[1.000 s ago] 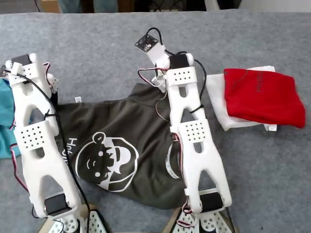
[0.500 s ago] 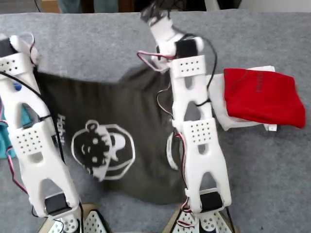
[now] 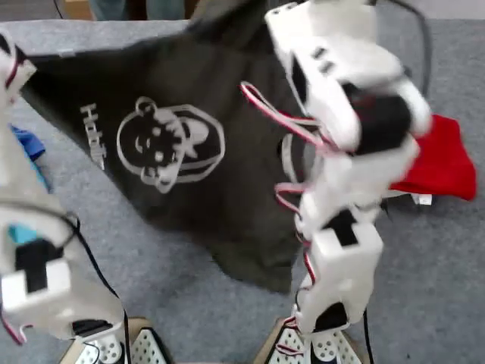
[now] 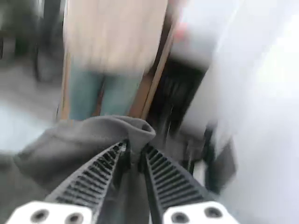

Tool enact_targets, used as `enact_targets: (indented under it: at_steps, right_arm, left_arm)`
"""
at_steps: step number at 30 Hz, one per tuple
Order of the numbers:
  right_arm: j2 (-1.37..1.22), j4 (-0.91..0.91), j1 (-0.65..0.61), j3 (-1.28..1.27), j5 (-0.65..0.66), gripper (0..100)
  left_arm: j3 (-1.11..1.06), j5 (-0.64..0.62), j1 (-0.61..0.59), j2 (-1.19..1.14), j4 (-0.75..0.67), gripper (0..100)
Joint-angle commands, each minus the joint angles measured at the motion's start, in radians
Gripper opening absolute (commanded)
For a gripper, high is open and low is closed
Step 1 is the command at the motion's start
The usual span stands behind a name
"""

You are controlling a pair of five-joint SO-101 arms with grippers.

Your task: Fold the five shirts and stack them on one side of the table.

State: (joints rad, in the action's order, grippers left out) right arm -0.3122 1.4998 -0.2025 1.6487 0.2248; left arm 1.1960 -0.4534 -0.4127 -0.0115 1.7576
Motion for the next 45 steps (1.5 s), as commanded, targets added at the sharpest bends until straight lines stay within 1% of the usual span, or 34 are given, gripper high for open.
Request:
enact_targets:
  at_steps: [1,5,8,10,20,22,24,27,30,33,36,41,43,45]
  right_arm:
    - [0.162,-0.109,0.017,0.012,-0.015,1.5]
    - [0.265,-0.133,0.015,0.012,-0.015,1.5]
    - [0.332,-0.115,0.015,0.012,-0.011,1.5]
    - [0.372,-0.081,0.015,0.01,-0.009,1.4]
    - [0.547,0.242,0.021,0.008,-0.009,1.4]
    - [0.582,0.265,0.023,0.008,-0.009,1.3]
    - [0.624,0.261,0.06,-0.021,-0.009,1.3]
    - [0.69,0.249,0.169,-0.131,-0.009,1.3]
    - [0.756,0.18,0.207,-0.24,-0.006,1.4]
    - [0.808,0.057,0.203,-0.328,0.02,1.4]
    - [0.845,-0.058,0.152,-0.41,0.046,1.4]
    - [0.88,-0.081,0.06,-0.478,0.071,1.4]
    - [0.88,-0.092,0.057,-0.481,0.072,1.4]
    - [0.881,-0.126,0.057,-0.481,0.106,1.4]
  left_arm:
    - [-0.01,0.081,-0.004,0.175,0.002,3]
    - [-0.01,0.183,-0.005,0.324,0.002,3]
    - [-0.013,0.25,-0.005,0.428,0.002,3]
    - [-0.053,0.282,-0.005,0.493,0.002,3]
    - [-0.539,0.364,0.002,0.902,0.002,3]
    - [-0.63,0.362,0.004,0.982,0.002,3]
    - [-0.699,0.356,0.004,1.04,0.0,3]
    - [-0.782,0.356,0.002,1.092,-0.002,3]
    - [-0.837,0.361,0.002,1.099,-0.002,3]
    - [-0.889,0.354,-0.002,1.097,-0.026,3]
    - [-0.908,0.354,-0.005,1.106,-0.103,3]
    - [-0.863,0.361,-0.007,1.106,-0.17,3]
    - [-0.84,0.362,-0.007,1.106,-0.172,3]
    - [-0.822,0.362,-0.005,1.106,-0.167,3]
